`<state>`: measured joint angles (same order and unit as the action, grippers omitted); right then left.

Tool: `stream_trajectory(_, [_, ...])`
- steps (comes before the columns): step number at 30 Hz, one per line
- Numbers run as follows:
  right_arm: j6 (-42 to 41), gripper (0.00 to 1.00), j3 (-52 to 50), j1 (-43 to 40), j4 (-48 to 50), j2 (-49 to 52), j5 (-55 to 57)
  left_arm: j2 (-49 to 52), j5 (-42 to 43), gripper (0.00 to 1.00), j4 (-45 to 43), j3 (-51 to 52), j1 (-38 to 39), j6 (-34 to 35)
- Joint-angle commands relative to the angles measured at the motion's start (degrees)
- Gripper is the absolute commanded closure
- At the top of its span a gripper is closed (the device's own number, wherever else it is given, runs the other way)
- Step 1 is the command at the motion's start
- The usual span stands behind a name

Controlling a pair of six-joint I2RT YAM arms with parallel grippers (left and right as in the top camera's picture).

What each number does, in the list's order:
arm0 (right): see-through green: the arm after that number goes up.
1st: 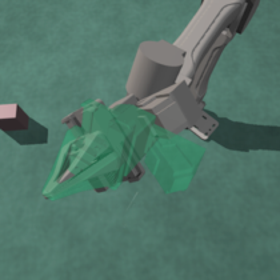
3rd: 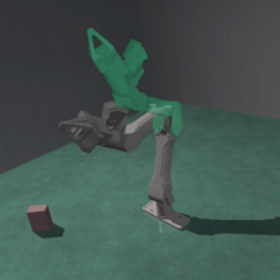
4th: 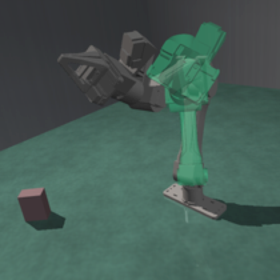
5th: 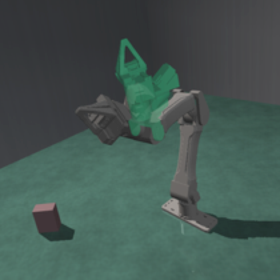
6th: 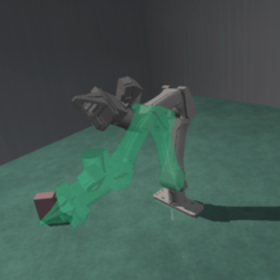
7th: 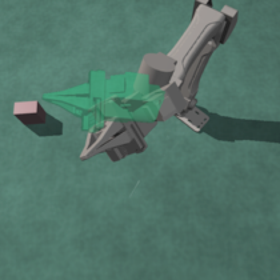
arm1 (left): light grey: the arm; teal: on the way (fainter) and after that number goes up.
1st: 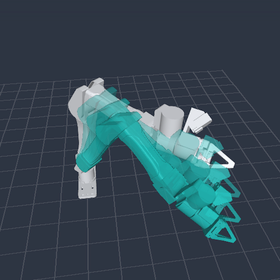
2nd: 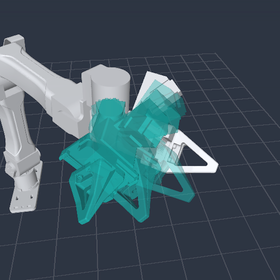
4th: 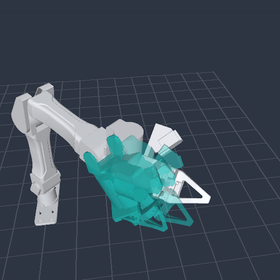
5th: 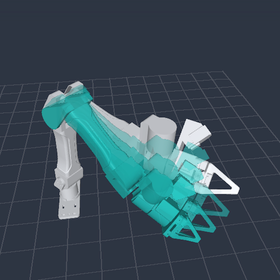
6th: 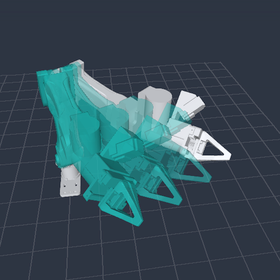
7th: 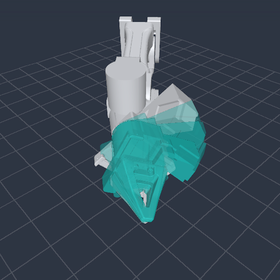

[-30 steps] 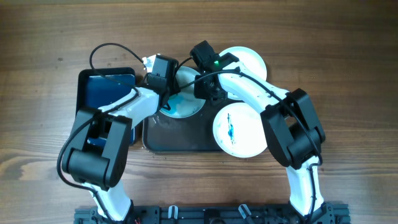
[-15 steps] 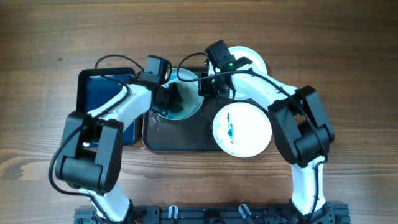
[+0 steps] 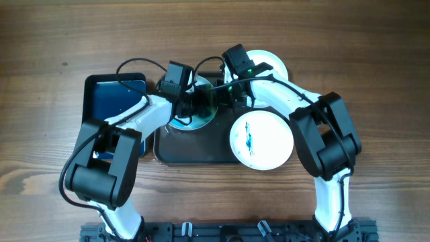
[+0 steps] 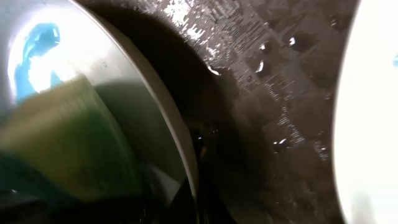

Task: Clean dirty plates on tray and stack at the side
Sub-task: 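Scrub the left plate again with the sponge, right gripper holding the rim, then lift the cleaned plate with the right gripper and place it right of the tray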

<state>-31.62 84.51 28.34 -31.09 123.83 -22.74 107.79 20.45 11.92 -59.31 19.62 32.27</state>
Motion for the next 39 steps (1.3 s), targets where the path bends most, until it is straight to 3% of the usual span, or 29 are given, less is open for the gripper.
stream_trajectory(1, [0.1, 0.96, -0.4, 1.1, 0.5, 0.5, -4.2, 0.8, -5.4, 0.96, -1.0, 0.2, 0.8, 5.0])
stream_trajectory(6, [0.2, 0.96, -0.4, 1.1, 0.4, 0.5, -3.7, 0.7, -12.9, 0.96, -0.6, 0.2, 0.7, 6.1])
stream_trajectory(12, [0.4, 0.96, -0.4, 1.1, -0.5, 0.5, -2.3, -2.3, -35.7, 0.96, 10.5, -2.1, -0.7, 5.4])
stream_trajectory(14, [0.4, 0.96, -0.4, 1.1, -0.5, 0.5, -2.1, -2.5, -39.0, 0.96, 13.6, -2.1, -0.9, 4.1])
stream_trajectory(17, [0.4, 0.96, -0.4, 1.1, -0.5, 0.5, -2.1, -2.4, -38.4, 0.96, 20.4, -2.1, -0.9, 2.7])
stream_trajectory(19, [0.4, 0.96, -0.4, 1.1, -0.5, 0.5, -2.1, -2.4, -32.8, 0.96, 24.7, -2.1, -0.8, 2.2])
stream_trajectory(23, [0.7, 0.96, -0.4, 1.1, -0.5, 0.5, -2.1, -2.4, -5.9, 0.96, 25.2, -2.0, -0.8, -9.9])
stream_trajectory(26, [0.9, 0.96, -0.4, 1.1, -0.5, 0.5, -2.1, -2.4, 9.4, 0.96, 21.9, -2.0, -0.8, -17.8])
stream_trajectory(29, [1.2, 0.96, -0.4, 1.1, -0.7, 0.5, -2.2, -2.4, 6.5, 0.96, 14.3, -2.0, -1.0, -16.2])
stream_trajectory(33, [1.7, 0.96, -0.4, 1.1, -1.2, 0.5, -2.1, -2.4, -11.6, 0.96, 7.9, -2.9, -3.2, -6.1])
stream_trajectory(35, [1.7, 0.96, -0.4, 1.1, -1.4, 0.5, -1.7, -2.5, -16.4, 0.96, 8.5, -4.7, -4.6, -5.8])
stream_trajectory(39, [1.6, 0.96, -0.4, 1.1, -1.5, 0.4, -1.2, -3.5, -19.2, 0.96, 18.8, -13.9, -8.8, -5.8])
